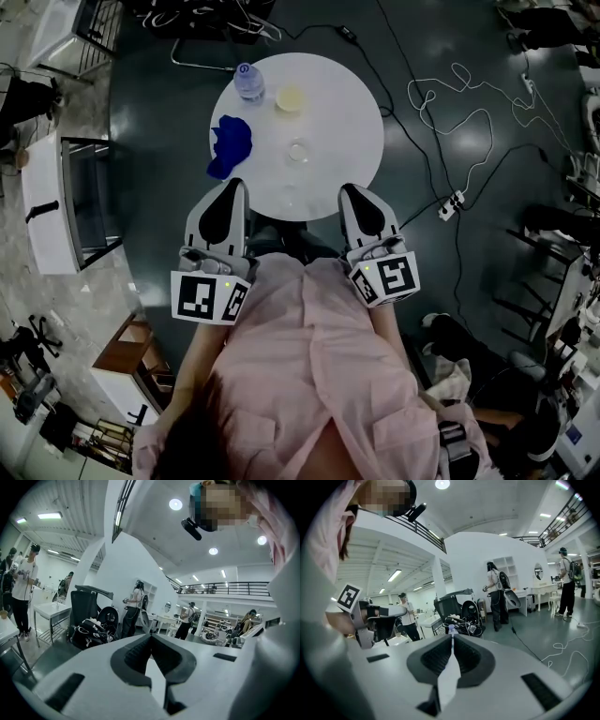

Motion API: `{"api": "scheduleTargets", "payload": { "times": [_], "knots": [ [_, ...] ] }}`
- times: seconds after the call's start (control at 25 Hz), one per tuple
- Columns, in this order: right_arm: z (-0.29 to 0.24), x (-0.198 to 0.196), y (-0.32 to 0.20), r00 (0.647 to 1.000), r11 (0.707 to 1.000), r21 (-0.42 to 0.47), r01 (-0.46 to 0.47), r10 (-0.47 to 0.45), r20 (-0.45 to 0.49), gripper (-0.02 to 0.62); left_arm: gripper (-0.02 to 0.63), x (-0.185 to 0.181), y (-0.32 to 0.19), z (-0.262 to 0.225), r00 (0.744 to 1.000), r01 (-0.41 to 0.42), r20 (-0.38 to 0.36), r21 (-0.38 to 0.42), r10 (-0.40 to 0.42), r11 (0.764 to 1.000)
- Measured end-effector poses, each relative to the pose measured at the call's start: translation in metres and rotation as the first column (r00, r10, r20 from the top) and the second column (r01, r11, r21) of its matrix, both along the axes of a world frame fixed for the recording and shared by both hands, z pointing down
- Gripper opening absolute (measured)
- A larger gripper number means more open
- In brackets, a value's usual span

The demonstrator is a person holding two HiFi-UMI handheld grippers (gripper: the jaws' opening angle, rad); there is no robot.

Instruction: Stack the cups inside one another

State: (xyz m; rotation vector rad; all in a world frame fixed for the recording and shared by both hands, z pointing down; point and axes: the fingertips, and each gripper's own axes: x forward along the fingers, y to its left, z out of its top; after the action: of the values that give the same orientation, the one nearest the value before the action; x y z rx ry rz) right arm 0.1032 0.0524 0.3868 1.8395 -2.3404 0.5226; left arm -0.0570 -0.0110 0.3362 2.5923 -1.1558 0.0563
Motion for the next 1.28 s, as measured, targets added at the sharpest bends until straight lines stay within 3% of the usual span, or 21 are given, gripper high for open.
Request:
{"api": "scheduleTargets", "payload": {
  "times": [0.64, 0.84, 0.96, 1.04, 1.28],
  "knots": [
    [0.030, -0.003, -0.014, 0.995, 0.992, -0.086, 0.088, -0.092, -0.039, 0.035, 0.015, 0.003, 0.004, 0.008, 1.000, -0.025, 0.005, -0.023, 0.026, 0.999],
    [0.054, -0.009, -0.030, 0.984, 0.979, -0.127, 0.157, -0.166, -0.063, 0.037, 0.015, -0.002, 0.000, 0.014, 1.000, -0.009, 0.009, -0.034, 0.010, 0.999],
    [0.077, -0.019, -0.034, 0.971, 0.961, -0.178, 0.210, -0.227, -0.078, 0.045, 0.015, -0.005, 0.000, 0.019, 1.000, -0.005, 0.013, -0.043, 0.006, 0.999],
    [0.092, -0.028, -0.033, 0.960, 0.943, -0.221, 0.248, -0.270, -0.077, 0.092, 0.015, -0.006, 0.000, 0.021, 1.000, -0.004, 0.016, -0.048, 0.004, 0.999],
    [0.138, -0.053, -0.023, 0.912, 0.866, -0.366, 0.341, -0.399, -0.093, 0.098, 0.015, -0.006, 0.000, 0.022, 1.000, -0.004, 0.014, -0.055, 0.005, 0.999]
  ]
}}
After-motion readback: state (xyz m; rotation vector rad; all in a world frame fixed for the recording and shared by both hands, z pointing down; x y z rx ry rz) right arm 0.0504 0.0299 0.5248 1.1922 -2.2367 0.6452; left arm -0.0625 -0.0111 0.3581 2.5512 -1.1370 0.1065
